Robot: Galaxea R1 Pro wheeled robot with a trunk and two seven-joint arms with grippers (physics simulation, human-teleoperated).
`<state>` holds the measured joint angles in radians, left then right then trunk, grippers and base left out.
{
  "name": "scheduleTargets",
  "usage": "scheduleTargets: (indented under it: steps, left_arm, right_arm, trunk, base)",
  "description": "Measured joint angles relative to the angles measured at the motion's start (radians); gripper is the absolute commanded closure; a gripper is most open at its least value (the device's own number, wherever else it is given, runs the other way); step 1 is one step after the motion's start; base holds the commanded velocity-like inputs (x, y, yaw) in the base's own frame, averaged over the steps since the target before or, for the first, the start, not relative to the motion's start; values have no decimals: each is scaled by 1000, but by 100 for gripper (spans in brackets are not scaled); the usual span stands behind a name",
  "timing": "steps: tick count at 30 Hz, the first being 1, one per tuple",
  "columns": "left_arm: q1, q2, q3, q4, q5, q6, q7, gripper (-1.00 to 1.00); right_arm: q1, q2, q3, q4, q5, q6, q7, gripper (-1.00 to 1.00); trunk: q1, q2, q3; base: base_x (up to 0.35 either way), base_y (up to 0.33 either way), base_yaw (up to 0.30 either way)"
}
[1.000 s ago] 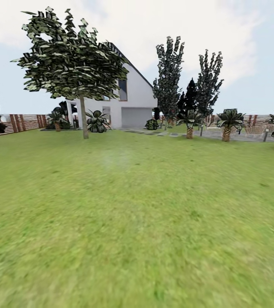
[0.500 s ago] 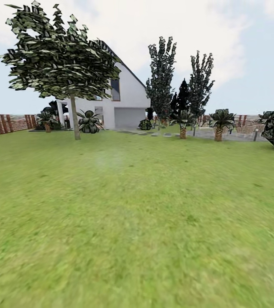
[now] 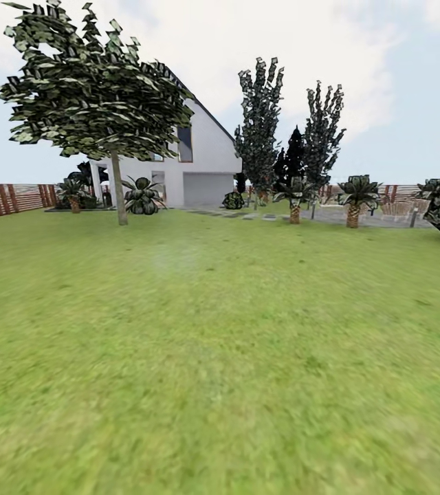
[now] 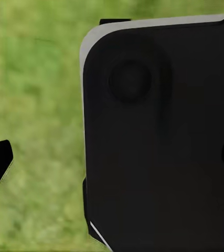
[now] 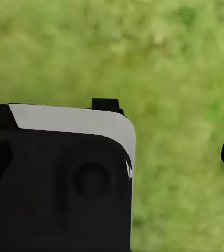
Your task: Take the three Easter eggs out of the wicker basket on the lawn in the garden, then place them on the lawn next to a single tree (choose any tree) so that all three eggs are next to the same tree and none are left in the basket.
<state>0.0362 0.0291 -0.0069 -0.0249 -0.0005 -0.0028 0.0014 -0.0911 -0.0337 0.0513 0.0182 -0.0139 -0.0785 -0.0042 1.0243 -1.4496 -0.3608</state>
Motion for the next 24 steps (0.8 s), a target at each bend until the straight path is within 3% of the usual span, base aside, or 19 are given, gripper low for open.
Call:
scheduleTargets:
  steps: [9, 17, 24]
  left_arm:
    - [0, 0, 0, -1, 1, 0, 0, -100]
    - [0, 0, 0, 0, 1, 0, 0, -100]
    - [0, 0, 0, -1, 2, 0, 0, -100]
  right_arm:
    - [0, 0, 0, 0, 0, 0, 0, -100]
    - [0, 0, 0, 0, 0, 0, 2, -100]
    - [0, 0, 0, 0, 0, 0, 0, -100]
  trunk:
    - [0, 0, 0]
    - [0, 0, -1]
    - [0, 0, -2]
  base:
    - [338, 0, -7]
    - [338, 0, -214]
    - [338, 0, -35]
